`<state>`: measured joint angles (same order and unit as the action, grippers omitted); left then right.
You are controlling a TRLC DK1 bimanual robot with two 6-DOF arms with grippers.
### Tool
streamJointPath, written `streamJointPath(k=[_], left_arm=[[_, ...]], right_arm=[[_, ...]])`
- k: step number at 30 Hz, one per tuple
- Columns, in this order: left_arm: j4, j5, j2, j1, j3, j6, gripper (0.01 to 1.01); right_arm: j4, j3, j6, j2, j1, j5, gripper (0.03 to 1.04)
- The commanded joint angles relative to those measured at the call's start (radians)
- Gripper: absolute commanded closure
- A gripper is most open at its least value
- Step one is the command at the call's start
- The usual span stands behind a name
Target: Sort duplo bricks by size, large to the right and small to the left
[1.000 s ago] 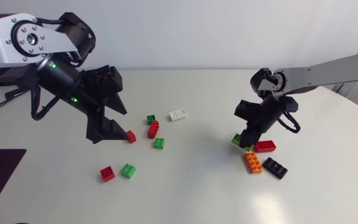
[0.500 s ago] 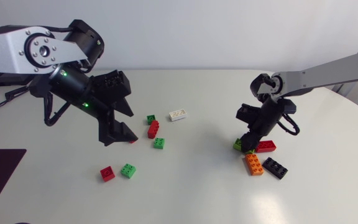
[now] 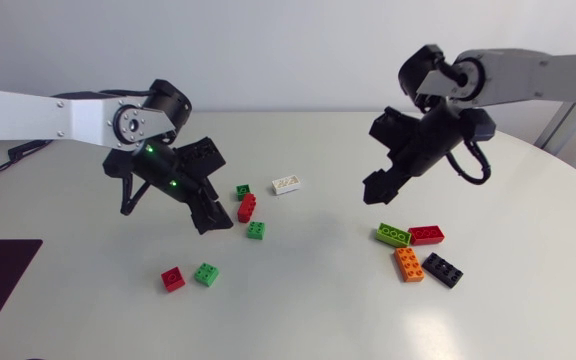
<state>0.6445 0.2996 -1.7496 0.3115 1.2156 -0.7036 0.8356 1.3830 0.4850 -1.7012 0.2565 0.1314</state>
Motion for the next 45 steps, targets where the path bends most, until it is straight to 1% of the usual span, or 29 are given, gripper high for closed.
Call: streamJointPath(k=[1, 3, 6, 8, 15, 20, 28, 31, 35, 37, 39, 41, 45], left_arm=[[-0.023, -0.01, -0.073, -0.015, 0.042, 0.05, 0.041], [-0.032, -0.036, -0.114, -0.025, 0.07, 0.075, 0.041], [-0.036, -0.059, -0.156, -0.043, 0.096, 0.082, 0.041], [-0.037, -0.08, -0.174, -0.054, 0.107, 0.082, 0.041], [-0.048, -0.089, -0.24, -0.101, 0.154, 0.082, 0.041], [-0.052, -0.108, -0.295, -0.103, 0.188, 0.085, 0.041], [-0.042, -0.134, -0.292, -0.111, 0.156, 0.078, 0.054], [-0.023, -0.136, -0.283, -0.109, 0.15, 0.076, 0.131], [-0.013, -0.152, -0.281, -0.101, 0.13, 0.075, 0.203], [-0.013, -0.152, -0.283, -0.101, 0.124, 0.073, 0.336], [-0.013, -0.152, -0.283, -0.101, 0.117, 0.073, 0.523], [-0.011, -0.151, -0.281, -0.103, 0.113, 0.072, 0.738], [-0.011, -0.148, -0.271, -0.1, 0.093, 0.059, 0.744]], right_arm=[[0.017, -0.061, -0.085, 0.08, 0.044, 0.007, 0.08], [0.017, -0.094, -0.111, 0.129, 0.07, 0.007, 0.08], [0.023, -0.128, -0.126, 0.167, 0.09, 0.007, 0.09], [0.025, -0.148, -0.129, 0.176, 0.093, 0.007, 0.09], [0.023, -0.194, -0.137, 0.196, 0.118, 0.007, 0.08], [0.023, -0.202, -0.143, 0.21, 0.127, 0.007, 0.08], [0.022, -0.22, -0.14, 0.224, 0.127, 0.005, 0.09], [0.019, -0.226, -0.143, 0.224, 0.127, 0.007, 0.09], [0.013, -0.237, -0.145, 0.225, 0.128, 0.008, 0.09], [0.013, -0.239, -0.145, 0.227, 0.128, 0.007, 0.09], [0.011, -0.243, -0.145, 0.232, 0.128, 0.008, 0.08], [0.011, -0.249, -0.145, 0.235, 0.128, 0.008, 0.08], [0.0, -0.263, -0.145, 0.242, 0.128, 0.008, 0.09]])
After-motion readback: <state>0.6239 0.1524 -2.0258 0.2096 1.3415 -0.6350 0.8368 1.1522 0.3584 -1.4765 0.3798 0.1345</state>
